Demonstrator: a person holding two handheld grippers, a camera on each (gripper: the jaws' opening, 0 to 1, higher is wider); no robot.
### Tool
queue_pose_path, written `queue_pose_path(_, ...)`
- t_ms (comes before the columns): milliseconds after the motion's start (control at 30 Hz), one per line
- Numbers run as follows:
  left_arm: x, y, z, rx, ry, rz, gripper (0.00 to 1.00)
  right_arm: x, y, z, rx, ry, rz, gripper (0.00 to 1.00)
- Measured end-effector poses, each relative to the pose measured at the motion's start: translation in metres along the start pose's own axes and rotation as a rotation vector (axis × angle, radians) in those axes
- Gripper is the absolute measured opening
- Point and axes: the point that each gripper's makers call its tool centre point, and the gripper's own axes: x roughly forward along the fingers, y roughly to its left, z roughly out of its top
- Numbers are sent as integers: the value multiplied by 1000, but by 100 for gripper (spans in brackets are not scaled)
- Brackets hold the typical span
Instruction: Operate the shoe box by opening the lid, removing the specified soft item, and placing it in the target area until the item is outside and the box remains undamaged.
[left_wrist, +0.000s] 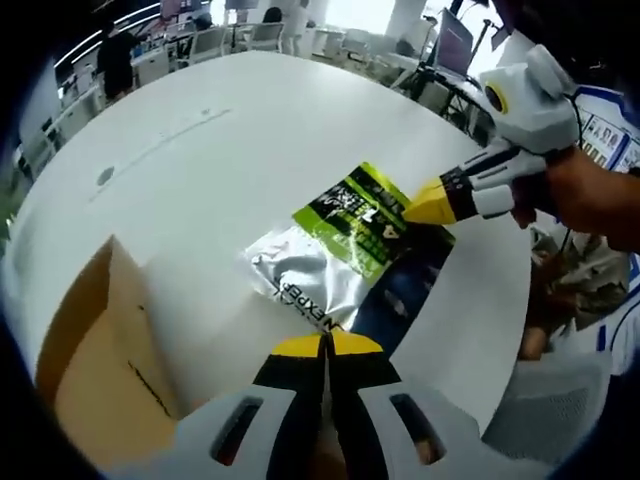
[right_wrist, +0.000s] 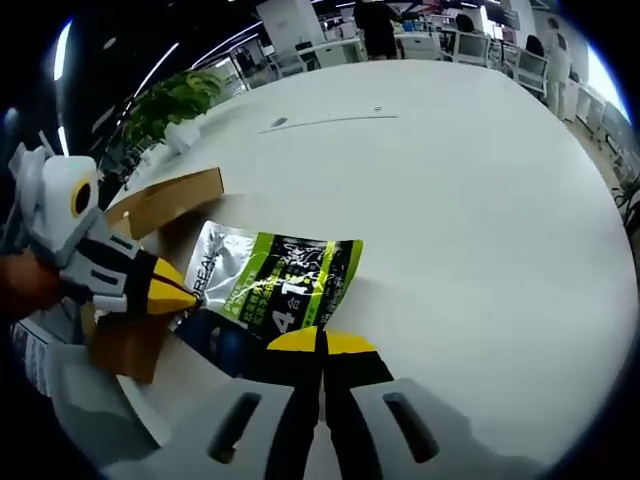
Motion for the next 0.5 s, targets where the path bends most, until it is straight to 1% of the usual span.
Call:
queue_pose_path(67,2,-1,-1,-2,12,-2,0,2,-2,-2,1,2,1,0)
queue_pose_path(167,4,2,0,27,11,16,0,5,-3,-4,3,3,0,0)
queue_pose_path(233,8,2,-1,22,26,19,0,7,-5,-7,2,6,-2,0)
queue_pose_path(400,12,1,0,35,30,28,0,9,-10,-10,2,14,-5,0)
queue_pose_path(500,15,1,-2,60,55,41,0,10,-10,-10,2,14,-4,0)
